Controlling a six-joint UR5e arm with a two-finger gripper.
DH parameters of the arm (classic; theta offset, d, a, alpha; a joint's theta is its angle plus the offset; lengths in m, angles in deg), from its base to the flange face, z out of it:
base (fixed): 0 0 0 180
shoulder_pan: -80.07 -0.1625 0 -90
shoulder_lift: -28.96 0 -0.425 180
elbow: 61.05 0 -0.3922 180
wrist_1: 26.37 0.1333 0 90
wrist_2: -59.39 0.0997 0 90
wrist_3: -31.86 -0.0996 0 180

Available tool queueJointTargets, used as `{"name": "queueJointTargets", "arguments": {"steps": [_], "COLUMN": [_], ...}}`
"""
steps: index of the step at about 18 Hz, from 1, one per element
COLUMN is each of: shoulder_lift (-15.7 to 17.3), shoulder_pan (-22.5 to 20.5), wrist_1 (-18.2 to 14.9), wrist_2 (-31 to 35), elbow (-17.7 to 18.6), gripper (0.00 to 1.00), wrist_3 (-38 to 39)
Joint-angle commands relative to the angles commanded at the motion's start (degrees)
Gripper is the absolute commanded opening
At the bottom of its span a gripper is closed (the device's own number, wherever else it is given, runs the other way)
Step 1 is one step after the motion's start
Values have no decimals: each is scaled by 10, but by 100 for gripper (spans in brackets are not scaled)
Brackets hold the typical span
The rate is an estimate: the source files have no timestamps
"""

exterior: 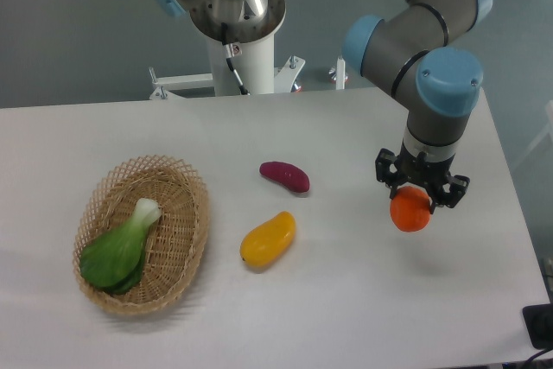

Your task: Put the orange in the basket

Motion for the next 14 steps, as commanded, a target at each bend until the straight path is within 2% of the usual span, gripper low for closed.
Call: {"name": "queueJointTargets", "arguments": {"steps": [4, 14], "shoulder_lift": [3, 15], "shoulder_pan": [11, 131], "wrist_1": [-3, 2], "wrist_2": [-1, -2], "elbow": [2, 27], "gripper": [68, 68], "wrist_3": [10, 171]}}
